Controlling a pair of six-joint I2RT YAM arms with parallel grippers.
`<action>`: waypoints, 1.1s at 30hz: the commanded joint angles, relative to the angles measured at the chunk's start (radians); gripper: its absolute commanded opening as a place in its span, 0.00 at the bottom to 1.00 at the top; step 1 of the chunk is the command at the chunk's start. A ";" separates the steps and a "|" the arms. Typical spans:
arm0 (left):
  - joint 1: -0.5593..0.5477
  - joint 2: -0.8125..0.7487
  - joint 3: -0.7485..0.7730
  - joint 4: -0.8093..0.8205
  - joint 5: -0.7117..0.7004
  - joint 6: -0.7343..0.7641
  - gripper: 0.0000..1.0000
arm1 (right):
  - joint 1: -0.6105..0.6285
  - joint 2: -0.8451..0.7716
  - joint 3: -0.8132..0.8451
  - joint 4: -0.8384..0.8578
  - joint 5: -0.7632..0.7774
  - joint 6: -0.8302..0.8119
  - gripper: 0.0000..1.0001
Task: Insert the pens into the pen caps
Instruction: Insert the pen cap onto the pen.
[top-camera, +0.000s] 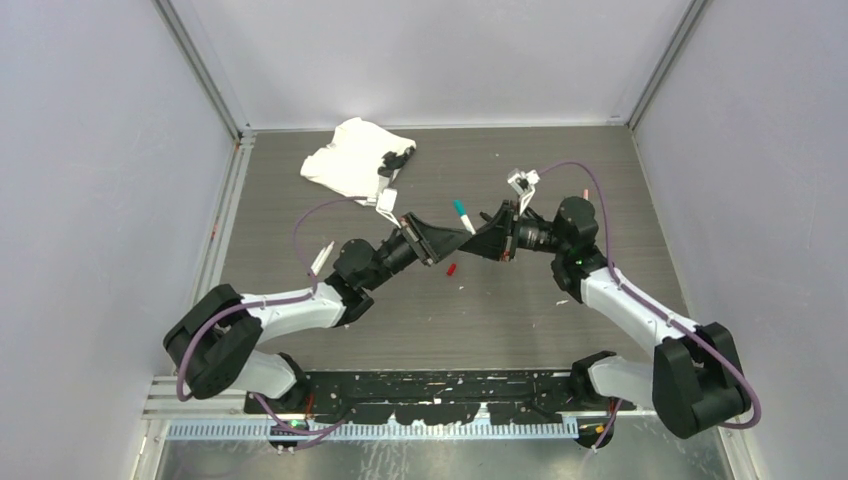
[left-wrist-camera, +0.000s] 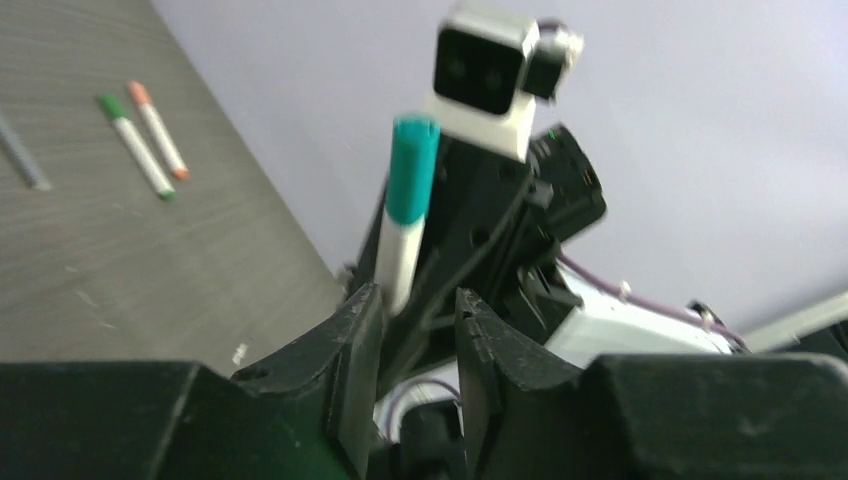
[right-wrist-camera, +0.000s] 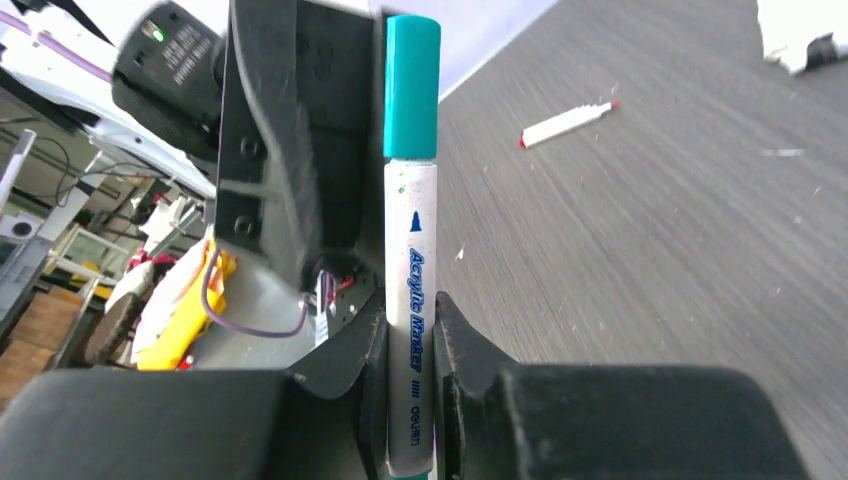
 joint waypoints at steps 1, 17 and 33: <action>-0.016 -0.002 0.046 0.072 0.170 0.056 0.39 | -0.029 -0.062 0.013 0.169 -0.017 0.090 0.01; -0.014 -0.434 0.031 -0.226 0.175 0.510 0.97 | -0.095 -0.187 0.027 0.498 -0.219 0.337 0.01; -0.016 -0.097 0.344 -0.035 0.328 0.293 0.91 | -0.093 -0.200 0.034 0.514 -0.247 0.381 0.01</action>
